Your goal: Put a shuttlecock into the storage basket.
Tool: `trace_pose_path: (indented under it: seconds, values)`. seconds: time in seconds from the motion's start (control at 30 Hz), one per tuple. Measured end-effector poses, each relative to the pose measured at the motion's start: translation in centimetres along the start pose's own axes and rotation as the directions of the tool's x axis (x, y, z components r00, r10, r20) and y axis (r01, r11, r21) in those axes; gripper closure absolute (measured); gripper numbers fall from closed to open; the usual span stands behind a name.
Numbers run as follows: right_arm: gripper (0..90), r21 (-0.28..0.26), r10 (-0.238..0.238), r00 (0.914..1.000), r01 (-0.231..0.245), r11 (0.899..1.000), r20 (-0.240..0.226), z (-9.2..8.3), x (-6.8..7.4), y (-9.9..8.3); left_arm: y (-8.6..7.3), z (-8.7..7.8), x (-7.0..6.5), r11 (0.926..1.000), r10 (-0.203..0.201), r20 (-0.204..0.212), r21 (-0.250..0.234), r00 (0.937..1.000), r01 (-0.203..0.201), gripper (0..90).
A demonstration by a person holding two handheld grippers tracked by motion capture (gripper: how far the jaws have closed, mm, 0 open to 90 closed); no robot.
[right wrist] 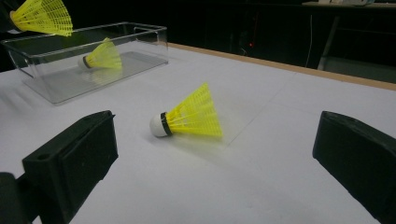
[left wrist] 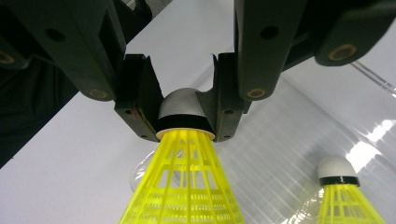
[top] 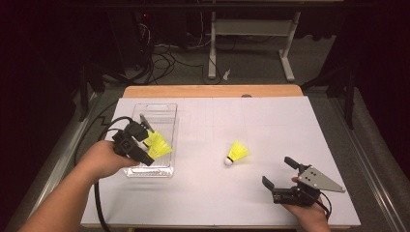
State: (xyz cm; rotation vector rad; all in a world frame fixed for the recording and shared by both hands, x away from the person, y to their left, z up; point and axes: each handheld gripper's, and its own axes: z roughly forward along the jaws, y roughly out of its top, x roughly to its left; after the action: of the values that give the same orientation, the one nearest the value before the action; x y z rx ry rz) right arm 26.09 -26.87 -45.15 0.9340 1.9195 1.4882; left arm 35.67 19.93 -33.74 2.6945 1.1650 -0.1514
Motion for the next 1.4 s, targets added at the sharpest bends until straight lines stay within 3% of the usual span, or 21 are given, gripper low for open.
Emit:
trace_pose_path:
  seconds: [0.4,0.9,1.13,1.4]
  values:
    - [0.6,0.0,0.001,1.0,-0.001,1.0,0.0,0.0,0.0,0.0,-1.2,0.0,1.6,0.9986,-0.053,-0.013,0.007,0.9985,0.053,64.6]
    - [0.7,0.001,0.0,1.0,0.0,1.0,0.001,0.0,0.0,0.0,-2.9,0.2,3.1,0.9962,-0.086,-0.022,0.008,0.996,0.086,64.6]
    - [0.7,0.002,-0.001,1.0,0.001,1.0,0.001,0.0,0.1,0.0,-2.5,-0.2,3.0,0.9962,-0.086,-0.029,-0.016,0.9959,0.086,64.6]
    - [0.7,0.004,0.001,1.0,-0.001,1.0,0.0,0.1,0.0,0.0,-1.7,-0.5,3.0,0.9968,-0.08,-0.036,-0.003,0.9961,0.08,64.6]
